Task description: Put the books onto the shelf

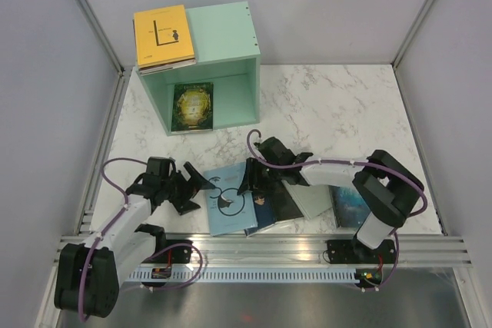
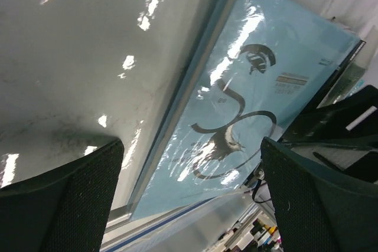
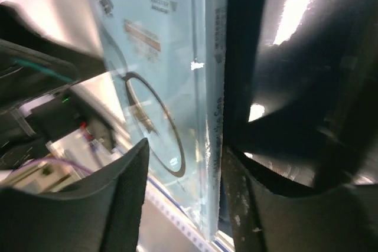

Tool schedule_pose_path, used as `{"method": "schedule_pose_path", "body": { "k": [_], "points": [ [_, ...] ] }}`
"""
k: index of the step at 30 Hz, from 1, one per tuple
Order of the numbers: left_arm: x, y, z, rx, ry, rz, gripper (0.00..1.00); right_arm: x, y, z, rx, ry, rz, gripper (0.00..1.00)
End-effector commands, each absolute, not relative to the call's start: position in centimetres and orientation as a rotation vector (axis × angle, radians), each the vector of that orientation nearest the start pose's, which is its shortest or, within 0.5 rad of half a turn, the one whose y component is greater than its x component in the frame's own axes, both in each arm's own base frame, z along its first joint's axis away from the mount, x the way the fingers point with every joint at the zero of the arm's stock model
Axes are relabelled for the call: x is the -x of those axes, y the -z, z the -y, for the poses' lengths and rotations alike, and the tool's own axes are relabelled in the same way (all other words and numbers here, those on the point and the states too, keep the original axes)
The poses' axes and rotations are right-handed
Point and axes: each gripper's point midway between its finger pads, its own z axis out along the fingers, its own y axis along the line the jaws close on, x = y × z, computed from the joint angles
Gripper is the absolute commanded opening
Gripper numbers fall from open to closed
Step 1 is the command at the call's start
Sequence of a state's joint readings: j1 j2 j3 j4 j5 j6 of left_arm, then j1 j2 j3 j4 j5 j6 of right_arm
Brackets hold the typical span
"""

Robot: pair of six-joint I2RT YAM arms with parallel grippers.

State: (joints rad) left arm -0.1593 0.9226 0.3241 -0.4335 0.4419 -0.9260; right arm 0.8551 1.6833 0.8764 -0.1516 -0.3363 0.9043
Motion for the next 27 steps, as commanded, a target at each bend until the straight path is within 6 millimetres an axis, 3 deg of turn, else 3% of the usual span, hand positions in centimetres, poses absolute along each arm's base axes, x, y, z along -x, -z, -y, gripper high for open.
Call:
{"method": "schedule_pose_path", "body": {
  "k": [1, 7, 12, 14, 17, 19, 24, 27],
  "points": [
    [-17.3, -3.9, 14.9, 0.832, 1.074, -2.572, 1.0, -14.6, 1.8, -33.2, 0.045, -1.033, -2.932, 0.55],
    [-17.7, -4.6, 16.0, 0.793, 1.199, -2.525, 1.0, -13.8, 0.7, -34.7, 0.096, -1.226, -2.867, 0.37],
    [-17.9, -6.0, 16.3, 0.79, 1.25, -2.479, 1.0, -14.3, -0.7, -35.2, 0.094, -1.256, -2.82, 0.05],
    [-17.8, -7.1, 16.3, 0.776, 1.259, -2.455, 1.0, -14.9, -2.0, -35.6, 0.104, -1.267, -2.785, 0.0],
    [-18.5, -9.7, 16.0, 0.719, 1.233, -2.406, 1.0, -15.8, -4.8, -36.2, 0.12, -1.328, -2.728, 0.0],
    [-19.4, -11.7, 15.8, 0.644, 1.205, -2.365, 1.0, -16.9, -8.0, -36.8, 0.14, -1.413, -2.644, 0.0],
    [-20.1, -13.5, 15.7, 0.556, 1.182, -2.333, 1.0, -17.2, -15.3, -36.9, 0.252, -1.65, -2.482, 0.0],
    [-20.2, -14.1, 15.5, 0.517, 1.178, -2.306, 1.0, -17.8, -18.0, -36.3, 0.247, -1.719, -2.418, 0.0]
  ]
}}
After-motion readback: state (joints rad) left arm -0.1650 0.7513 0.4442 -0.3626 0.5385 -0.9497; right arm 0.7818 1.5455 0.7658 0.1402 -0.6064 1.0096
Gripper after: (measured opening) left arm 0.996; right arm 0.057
